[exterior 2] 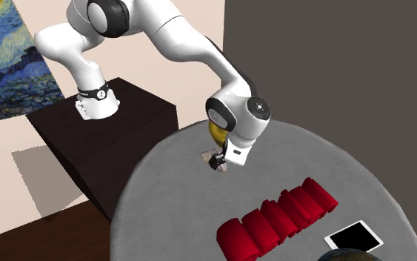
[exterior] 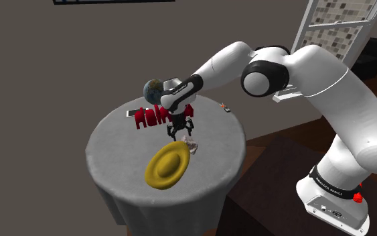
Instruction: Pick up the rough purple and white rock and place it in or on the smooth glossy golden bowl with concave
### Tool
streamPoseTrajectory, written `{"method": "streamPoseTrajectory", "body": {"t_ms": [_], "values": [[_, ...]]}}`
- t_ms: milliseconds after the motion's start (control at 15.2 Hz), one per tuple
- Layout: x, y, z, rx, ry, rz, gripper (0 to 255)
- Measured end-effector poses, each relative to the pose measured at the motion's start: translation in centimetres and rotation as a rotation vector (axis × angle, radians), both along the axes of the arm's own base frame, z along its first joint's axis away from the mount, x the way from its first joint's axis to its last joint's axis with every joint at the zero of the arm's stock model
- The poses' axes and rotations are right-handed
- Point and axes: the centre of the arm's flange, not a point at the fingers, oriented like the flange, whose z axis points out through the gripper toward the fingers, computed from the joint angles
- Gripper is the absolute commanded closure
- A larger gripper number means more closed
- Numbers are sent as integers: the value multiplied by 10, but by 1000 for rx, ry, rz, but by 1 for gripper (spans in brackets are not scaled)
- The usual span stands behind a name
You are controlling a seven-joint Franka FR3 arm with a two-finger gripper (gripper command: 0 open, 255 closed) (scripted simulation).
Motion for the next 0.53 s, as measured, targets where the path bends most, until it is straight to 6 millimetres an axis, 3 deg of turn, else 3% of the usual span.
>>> {"method": "streamPoseTrajectory", "body": {"t_ms": [528], "values": [[-5,0,-12,1,-2,-2,0]]}}
